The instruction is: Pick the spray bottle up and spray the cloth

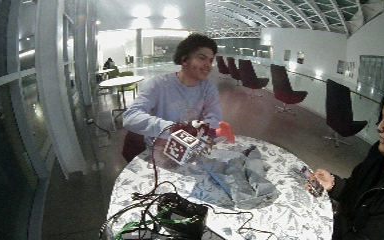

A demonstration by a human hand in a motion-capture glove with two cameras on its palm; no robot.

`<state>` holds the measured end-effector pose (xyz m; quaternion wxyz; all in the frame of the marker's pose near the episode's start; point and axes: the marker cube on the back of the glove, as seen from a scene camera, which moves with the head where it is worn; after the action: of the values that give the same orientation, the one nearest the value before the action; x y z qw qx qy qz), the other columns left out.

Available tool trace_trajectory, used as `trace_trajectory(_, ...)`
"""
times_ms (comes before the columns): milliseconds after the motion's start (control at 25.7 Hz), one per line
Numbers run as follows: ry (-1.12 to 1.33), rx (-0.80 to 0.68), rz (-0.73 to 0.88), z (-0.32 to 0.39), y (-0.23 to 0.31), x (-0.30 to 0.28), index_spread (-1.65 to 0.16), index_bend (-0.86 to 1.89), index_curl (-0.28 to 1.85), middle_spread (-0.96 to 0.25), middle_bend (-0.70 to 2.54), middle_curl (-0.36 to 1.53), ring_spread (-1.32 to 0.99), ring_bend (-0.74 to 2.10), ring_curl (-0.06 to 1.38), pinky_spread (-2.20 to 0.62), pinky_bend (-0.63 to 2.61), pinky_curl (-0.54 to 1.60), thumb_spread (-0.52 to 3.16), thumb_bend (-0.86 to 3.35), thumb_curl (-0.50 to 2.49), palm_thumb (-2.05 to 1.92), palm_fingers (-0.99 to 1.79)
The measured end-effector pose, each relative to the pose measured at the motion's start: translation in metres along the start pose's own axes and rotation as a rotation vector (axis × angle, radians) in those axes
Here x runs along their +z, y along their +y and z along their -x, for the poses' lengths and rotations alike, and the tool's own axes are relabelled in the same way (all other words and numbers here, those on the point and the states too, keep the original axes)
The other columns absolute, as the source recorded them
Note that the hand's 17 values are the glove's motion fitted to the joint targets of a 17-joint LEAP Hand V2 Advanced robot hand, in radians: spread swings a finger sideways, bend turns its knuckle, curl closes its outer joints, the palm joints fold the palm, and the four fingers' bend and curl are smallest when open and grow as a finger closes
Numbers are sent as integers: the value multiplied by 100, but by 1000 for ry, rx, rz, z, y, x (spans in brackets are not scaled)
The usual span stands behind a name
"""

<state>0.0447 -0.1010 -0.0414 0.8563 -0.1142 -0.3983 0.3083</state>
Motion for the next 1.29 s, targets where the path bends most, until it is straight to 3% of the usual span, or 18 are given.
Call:
trace_trajectory(624,22,-64,-37,10,-4,16,-15,7,18,-6,28,52,-3,67,46,17,47,38,55,-2,78,96,99)
trace_trajectory(975,40,-489,-122,70,-38,70,-16,8,18,-6,28,53,-3,67,46,17,46,38,55,-2,79,96,96)
trace_trajectory(1286,19,-754,17,109,-107,173,-20,9,19,-8,29,53,-3,65,45,19,35,35,65,-2,79,95,85)
